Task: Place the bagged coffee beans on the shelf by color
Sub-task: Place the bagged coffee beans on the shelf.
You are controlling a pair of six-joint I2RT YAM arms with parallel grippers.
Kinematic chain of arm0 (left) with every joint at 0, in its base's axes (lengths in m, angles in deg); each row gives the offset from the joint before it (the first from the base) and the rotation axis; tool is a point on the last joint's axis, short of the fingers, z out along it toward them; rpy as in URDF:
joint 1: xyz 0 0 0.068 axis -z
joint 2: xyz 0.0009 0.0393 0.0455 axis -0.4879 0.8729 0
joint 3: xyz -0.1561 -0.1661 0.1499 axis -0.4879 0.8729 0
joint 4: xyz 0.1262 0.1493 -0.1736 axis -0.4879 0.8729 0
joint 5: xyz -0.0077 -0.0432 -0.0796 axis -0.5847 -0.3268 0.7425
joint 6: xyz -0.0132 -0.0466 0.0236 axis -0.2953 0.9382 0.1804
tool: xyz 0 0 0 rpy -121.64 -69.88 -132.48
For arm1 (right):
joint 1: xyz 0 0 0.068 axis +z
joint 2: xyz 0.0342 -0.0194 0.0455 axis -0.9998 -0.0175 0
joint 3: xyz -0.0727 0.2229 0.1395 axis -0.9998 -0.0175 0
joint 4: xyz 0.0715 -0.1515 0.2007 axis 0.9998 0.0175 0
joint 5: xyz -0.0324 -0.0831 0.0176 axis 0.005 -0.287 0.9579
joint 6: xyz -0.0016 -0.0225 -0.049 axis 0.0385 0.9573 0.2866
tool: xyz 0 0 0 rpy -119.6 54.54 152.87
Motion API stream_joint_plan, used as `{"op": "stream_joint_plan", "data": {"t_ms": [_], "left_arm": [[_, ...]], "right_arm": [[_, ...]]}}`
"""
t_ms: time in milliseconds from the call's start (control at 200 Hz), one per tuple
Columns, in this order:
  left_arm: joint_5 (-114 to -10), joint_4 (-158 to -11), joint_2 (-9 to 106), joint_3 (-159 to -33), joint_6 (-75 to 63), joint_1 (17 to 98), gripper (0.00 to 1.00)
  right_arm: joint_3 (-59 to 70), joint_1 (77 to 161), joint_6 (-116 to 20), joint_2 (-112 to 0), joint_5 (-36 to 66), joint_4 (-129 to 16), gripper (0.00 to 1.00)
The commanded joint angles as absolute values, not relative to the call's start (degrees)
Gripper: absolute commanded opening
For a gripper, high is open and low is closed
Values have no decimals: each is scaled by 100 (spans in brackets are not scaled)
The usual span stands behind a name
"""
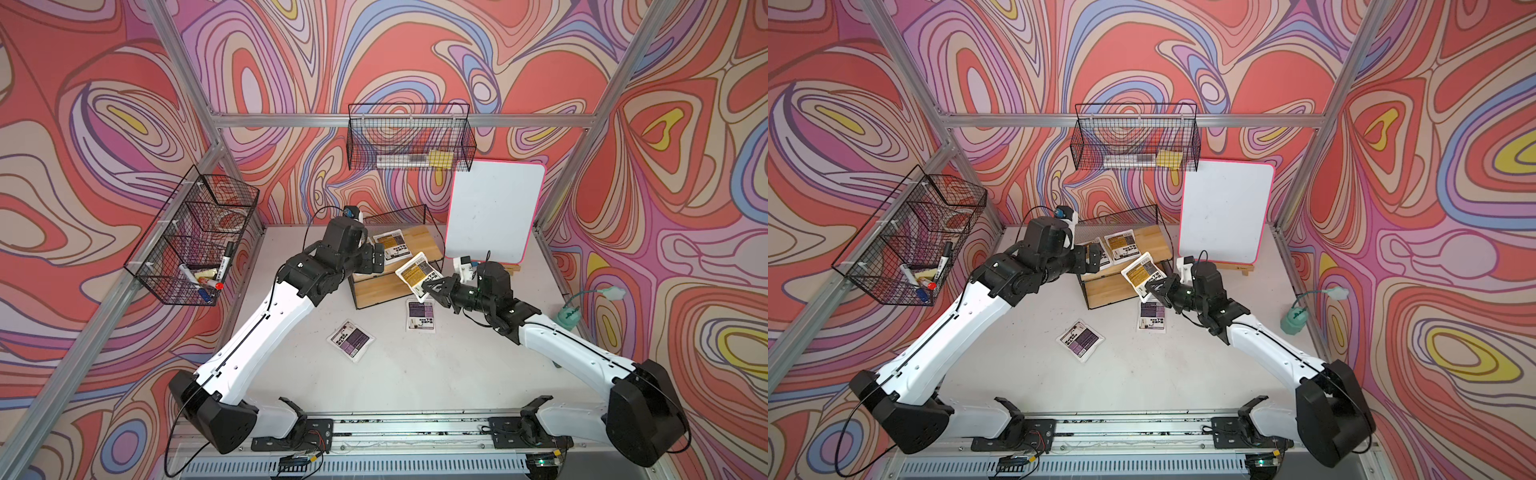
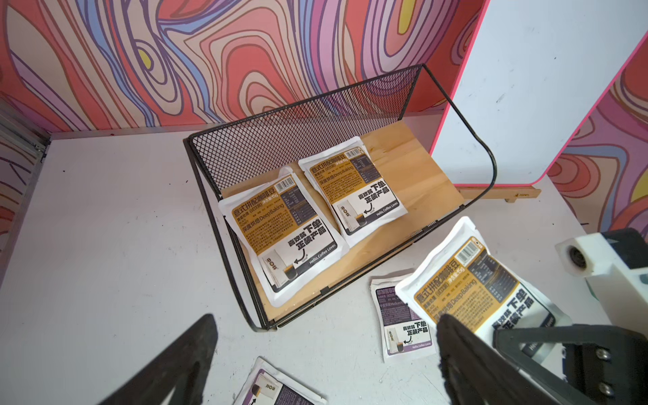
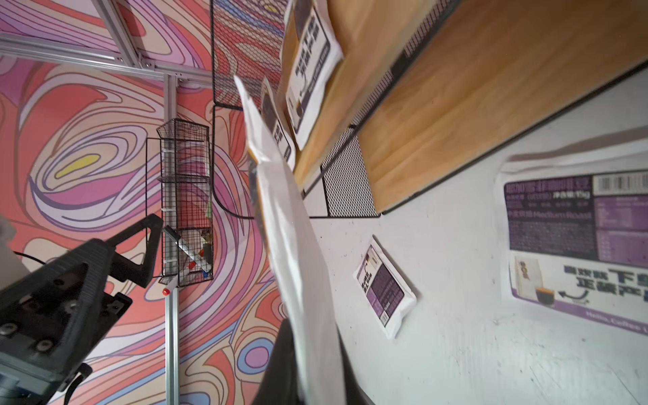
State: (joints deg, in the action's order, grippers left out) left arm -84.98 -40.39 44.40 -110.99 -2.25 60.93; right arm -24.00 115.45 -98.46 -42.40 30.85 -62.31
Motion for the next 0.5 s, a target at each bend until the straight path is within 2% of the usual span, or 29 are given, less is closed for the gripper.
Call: {"op": "stream_joint_plan", "data": {"t_ms": [0,255,491], "left_arm": [[-8317,-4064,4579,-11261,-320,5974,99],[-8185,-4083,4770,-11312,-406,5935,99],[-8128,-4081,4792,-11168,-381,5937,99]], "right_arm": [[-2069,11397,-9959,-4554,2793,-6651,0],[-1132,11308,-10069,-5615,2433,-6878,0],[-634,11273,-10099,-6161,1966,-6880,0]]}}
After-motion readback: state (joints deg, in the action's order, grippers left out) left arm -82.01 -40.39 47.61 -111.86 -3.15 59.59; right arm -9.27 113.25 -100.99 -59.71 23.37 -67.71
